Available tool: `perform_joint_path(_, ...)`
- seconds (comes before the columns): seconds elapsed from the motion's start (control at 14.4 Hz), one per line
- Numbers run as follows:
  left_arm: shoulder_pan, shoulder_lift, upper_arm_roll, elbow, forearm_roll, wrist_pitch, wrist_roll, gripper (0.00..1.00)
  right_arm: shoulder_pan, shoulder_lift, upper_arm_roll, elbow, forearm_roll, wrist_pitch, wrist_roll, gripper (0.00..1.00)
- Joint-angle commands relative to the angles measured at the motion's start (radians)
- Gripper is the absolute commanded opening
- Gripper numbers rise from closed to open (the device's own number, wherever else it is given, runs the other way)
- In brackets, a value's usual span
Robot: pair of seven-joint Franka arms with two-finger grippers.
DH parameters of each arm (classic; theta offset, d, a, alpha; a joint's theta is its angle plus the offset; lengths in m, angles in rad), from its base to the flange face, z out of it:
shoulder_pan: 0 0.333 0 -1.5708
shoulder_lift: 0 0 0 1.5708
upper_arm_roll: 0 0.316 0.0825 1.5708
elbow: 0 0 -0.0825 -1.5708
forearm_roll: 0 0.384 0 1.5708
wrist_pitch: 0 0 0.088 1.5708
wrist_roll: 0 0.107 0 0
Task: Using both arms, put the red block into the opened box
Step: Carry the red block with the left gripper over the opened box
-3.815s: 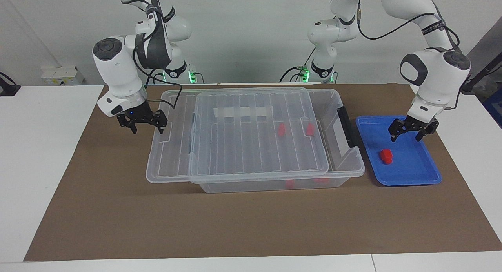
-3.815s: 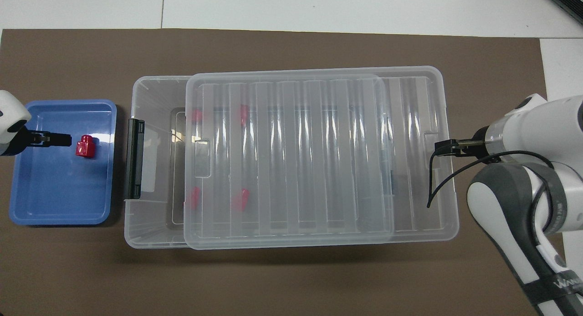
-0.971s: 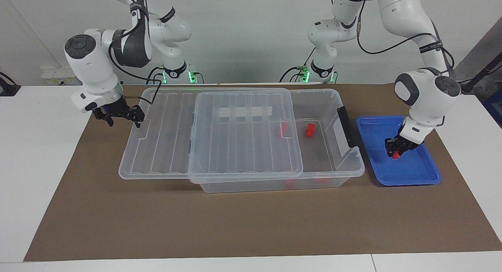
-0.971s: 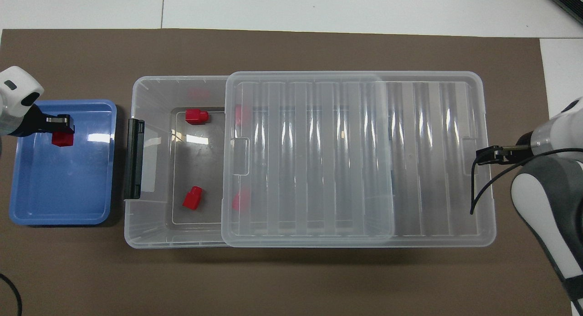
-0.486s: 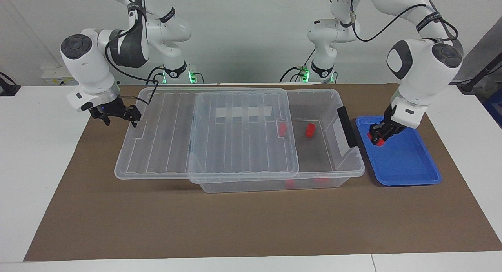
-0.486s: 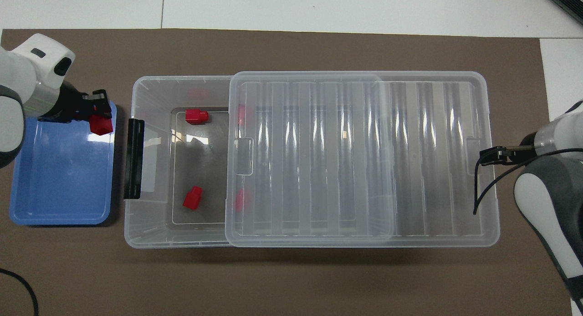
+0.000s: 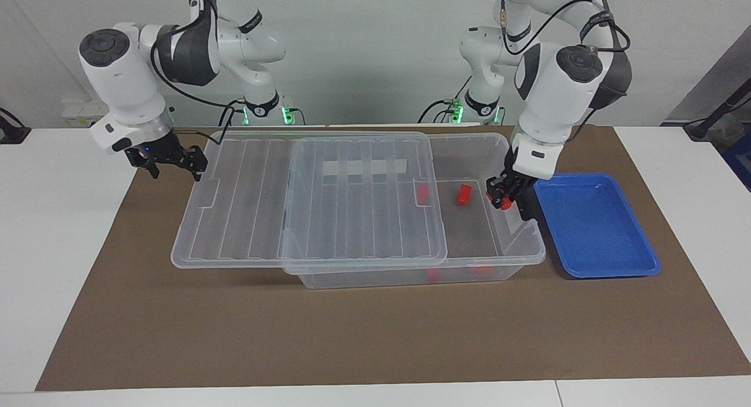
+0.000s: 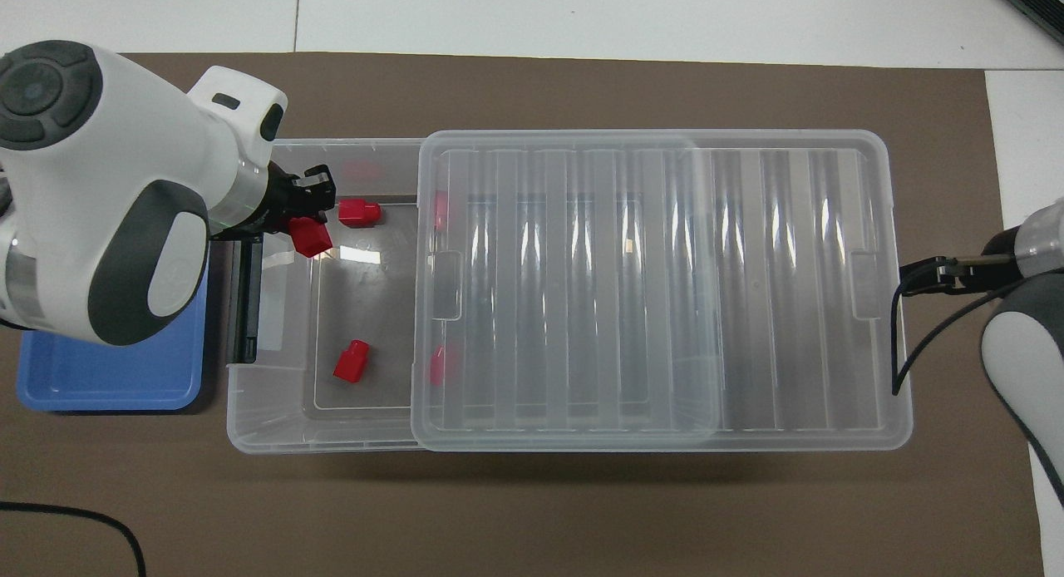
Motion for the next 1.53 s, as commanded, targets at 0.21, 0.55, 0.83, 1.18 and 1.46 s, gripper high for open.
perform_joint_path(0.21, -0.016, -0.09, 0.012, -0.24, -0.012, 0.214, 0.105, 0.0, -0.004, -0.03, 0.004, 0.153, 0.048, -0.178, -0.02, 1.0)
perform_joint_path(0.55, -0.077, -0.075, 0.013, -0.361, -0.012, 0.395, 0.156, 0.0, -0.018, 0.007, 0.001, 0.246, 0.078, -0.291, -0.012, 1.0)
perform_joint_path(0.83, -0.077, -0.041, 0.013, -0.364, -0.01, 0.406, 0.272, 0.0, -0.004, 0.032, 0.001, 0.262, 0.104, -0.278, 0.026, 1.0)
perform_joint_path(1.18, -0.074, -0.004, 0.016, -0.402, -0.01, 0.475, 0.32, 0.0, -0.003, 0.023, 0.002, 0.242, 0.104, -0.253, 0.026, 1.0)
perform_joint_path(1.46, -0.072, 0.024, 0.016, -0.433, -0.006, 0.547, 0.321, 0.0, -0.003, 0.021, 0.002, 0.239, 0.104, -0.253, 0.029, 1.0)
